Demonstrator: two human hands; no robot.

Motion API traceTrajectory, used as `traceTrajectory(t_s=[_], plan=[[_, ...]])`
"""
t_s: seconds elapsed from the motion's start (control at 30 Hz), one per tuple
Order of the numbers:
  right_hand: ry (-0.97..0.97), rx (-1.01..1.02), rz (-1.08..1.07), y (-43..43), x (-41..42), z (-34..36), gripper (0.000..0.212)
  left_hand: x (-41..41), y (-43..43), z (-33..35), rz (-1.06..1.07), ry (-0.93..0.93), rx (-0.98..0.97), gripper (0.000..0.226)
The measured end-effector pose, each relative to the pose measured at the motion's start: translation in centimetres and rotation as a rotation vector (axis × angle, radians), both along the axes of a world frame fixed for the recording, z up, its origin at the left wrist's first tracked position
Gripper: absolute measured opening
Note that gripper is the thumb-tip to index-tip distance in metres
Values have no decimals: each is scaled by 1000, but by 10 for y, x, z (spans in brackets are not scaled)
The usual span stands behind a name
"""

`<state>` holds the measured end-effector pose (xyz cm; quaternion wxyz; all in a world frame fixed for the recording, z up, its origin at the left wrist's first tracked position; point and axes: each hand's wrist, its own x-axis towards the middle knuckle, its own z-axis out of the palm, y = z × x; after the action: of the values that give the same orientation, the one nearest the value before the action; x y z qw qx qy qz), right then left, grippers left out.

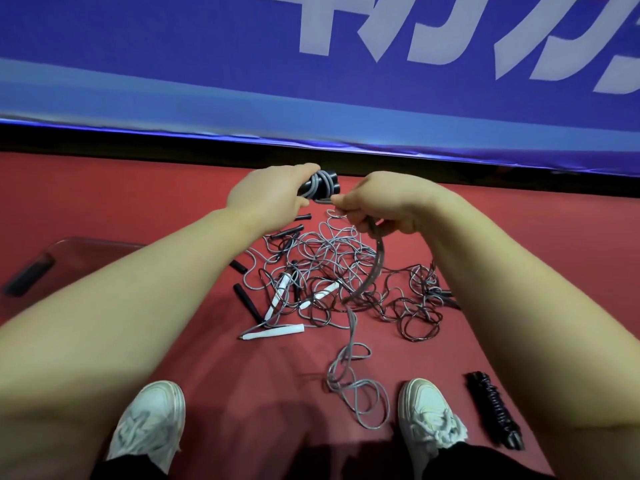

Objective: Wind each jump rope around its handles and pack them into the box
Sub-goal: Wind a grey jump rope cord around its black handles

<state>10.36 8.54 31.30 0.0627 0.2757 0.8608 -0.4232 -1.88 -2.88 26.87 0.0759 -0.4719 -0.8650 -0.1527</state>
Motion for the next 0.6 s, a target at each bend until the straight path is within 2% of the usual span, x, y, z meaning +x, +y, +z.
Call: traceTrajectory(t_s=[0.07,0.1,0.13,0.27,0.33,0.37,0.4,0.43,0.5,0.57,0.6], plan=[[-28,-142,-32,2,3,-1,30,2,-3,-4,-43,71,-42,55],[-51,-148,-40,3,4,-2,30,3,-4,-6,-68,97,-50,54],[-83,-66,-30,3,5,-2,30,4,-3,-9,-91,111,-53,54],[-296,712,95,-2,2,-12,22,7,1,-21,-102,124,-81,56],[-203,930,36,-2,-1,-24,25,6,2,-20,-42,103,-49,53],[-105,943,4,0,-2,-31,27,5,2,-16,-4,93,-20,52],[-21,884,-29,4,-3,-36,26,3,2,-12,33,89,12,51],[61,736,-73,10,-3,-39,24,1,1,-7,64,86,43,52],[177,290,-175,22,-2,-41,22,-1,-1,1,96,75,93,53],[143,-77,-222,26,2,-43,29,0,0,4,103,65,115,53],[111,-166,-218,24,3,-45,31,1,2,5,103,67,111,53]])
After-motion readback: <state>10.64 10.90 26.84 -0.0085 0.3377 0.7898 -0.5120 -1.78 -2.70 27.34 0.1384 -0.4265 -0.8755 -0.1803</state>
